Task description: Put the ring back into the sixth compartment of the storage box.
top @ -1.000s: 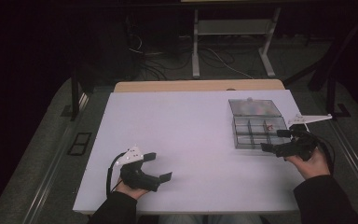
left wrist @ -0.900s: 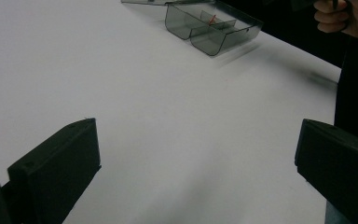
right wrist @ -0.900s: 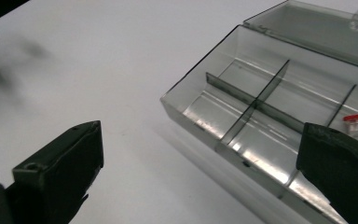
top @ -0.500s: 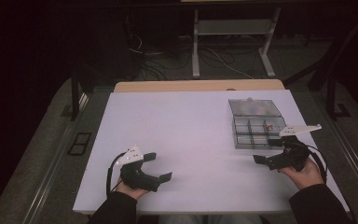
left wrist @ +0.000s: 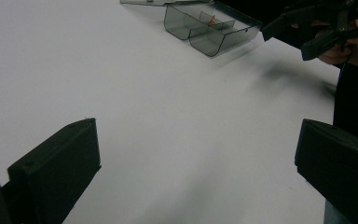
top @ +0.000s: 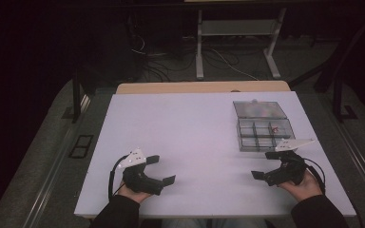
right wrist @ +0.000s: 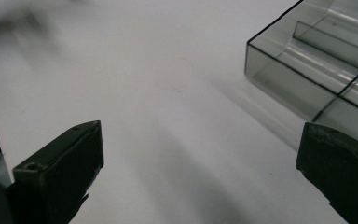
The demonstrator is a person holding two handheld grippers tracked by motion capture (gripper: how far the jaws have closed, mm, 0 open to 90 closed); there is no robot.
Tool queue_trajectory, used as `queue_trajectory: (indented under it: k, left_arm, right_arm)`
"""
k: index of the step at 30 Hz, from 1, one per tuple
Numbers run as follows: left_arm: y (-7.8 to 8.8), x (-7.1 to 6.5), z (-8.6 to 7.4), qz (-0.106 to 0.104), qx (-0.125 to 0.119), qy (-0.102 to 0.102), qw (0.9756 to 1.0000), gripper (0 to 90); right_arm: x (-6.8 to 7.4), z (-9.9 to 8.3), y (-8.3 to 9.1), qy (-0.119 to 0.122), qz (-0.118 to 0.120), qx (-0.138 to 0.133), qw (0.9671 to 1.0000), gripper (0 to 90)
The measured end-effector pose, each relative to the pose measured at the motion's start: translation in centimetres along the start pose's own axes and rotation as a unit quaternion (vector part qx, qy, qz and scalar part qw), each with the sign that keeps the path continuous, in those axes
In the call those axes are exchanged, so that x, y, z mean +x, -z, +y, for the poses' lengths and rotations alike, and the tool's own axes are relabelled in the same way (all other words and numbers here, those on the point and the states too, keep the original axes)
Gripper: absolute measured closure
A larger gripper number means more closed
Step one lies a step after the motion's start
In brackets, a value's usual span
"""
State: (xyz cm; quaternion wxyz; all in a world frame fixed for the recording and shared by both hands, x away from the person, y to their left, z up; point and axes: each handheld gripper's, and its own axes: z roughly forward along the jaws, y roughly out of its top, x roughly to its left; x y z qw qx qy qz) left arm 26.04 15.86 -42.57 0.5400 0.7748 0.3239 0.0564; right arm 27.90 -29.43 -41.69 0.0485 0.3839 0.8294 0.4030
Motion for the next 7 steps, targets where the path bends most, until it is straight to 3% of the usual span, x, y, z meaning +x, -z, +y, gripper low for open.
queue_trajectory:
  k: [7]
  left_arm:
    - [0.00, -0.01, 0.02, -0.001, 0.000, 0.000, 1.0000, 0.0]
  right_arm:
    - [0.37, -0.75, -0.45, 0.003, 0.006, -0.002, 1.0000, 0.6]
